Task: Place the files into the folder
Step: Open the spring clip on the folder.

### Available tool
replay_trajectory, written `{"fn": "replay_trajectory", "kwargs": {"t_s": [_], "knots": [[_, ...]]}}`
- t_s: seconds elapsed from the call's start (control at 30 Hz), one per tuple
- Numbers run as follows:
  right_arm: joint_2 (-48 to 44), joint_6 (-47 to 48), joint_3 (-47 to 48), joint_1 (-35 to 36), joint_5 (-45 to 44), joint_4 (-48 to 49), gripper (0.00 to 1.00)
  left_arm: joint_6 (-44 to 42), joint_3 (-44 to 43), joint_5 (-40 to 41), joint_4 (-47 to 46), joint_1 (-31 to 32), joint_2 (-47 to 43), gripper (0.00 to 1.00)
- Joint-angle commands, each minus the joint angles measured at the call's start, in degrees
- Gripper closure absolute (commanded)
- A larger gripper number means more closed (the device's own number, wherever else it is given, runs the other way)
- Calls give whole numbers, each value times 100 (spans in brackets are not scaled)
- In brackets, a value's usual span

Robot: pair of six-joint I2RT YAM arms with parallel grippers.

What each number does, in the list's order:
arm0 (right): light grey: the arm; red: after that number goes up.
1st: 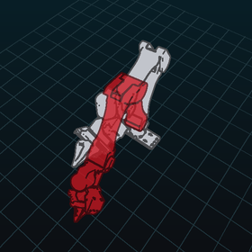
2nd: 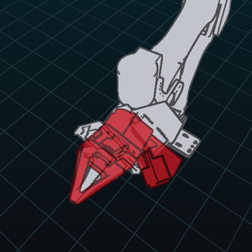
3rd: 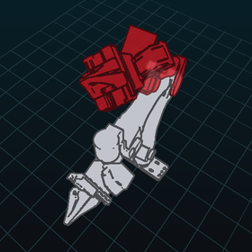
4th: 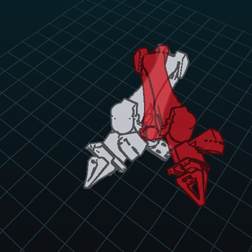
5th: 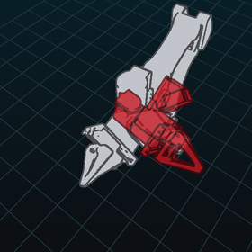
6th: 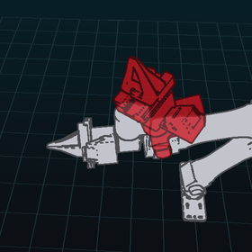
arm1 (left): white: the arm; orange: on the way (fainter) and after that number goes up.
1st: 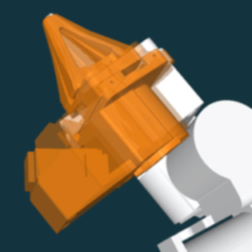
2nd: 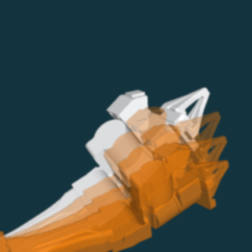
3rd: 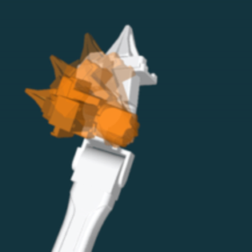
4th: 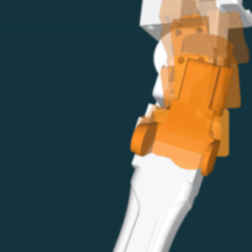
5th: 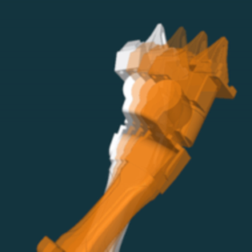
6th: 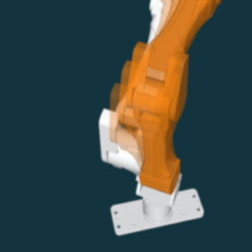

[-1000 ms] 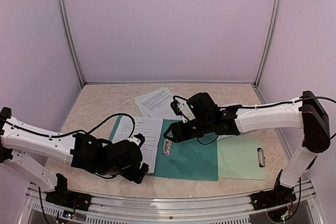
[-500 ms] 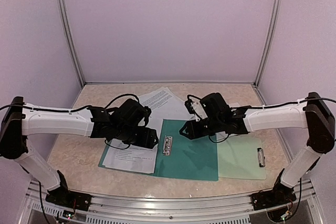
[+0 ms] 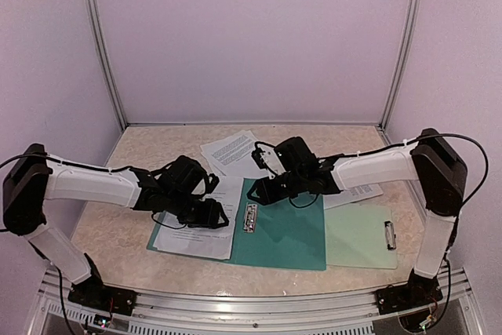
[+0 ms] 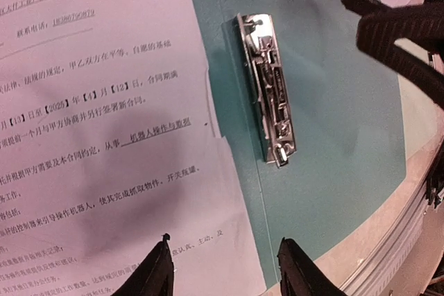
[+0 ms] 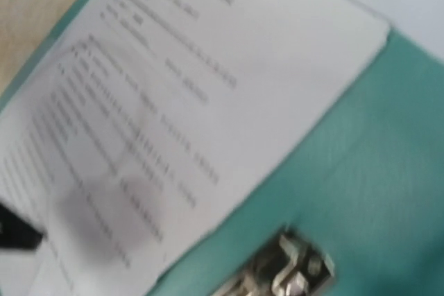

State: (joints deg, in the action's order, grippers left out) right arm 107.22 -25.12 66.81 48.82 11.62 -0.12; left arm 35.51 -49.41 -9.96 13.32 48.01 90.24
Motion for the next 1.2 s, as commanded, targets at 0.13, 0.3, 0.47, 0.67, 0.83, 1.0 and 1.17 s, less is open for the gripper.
{"fn": "replay_trajectory", "kwargs": {"t_s": [0.13,0.3,0.47,0.67,0.83,1.0,1.17], "knots": [[571,324,459,-262,474,118,64,274,522,-437,-840,-30,-355,60],[551,231,278,-443,593,205,66,-192,-46,332,-298,229,-178,60],[478,110,70,-708,920,322,69,-361,-973,489,-12,147,613,61],[-474,-127,-1150,-733,674,872,70,-259,-2205,211,563,-234,1586,60],[-1308,-302,-2217,-729,534,1459,72,-351,-2983,45,985,-275,2257,62],[-1569,-471,-2707,-720,532,1687,73,-344,-3514,-2,1405,-275,2753,66],[-1583,-512,-2779,-707,575,1766,74,-329,-3729,14,1721,-258,3033,69]]}}
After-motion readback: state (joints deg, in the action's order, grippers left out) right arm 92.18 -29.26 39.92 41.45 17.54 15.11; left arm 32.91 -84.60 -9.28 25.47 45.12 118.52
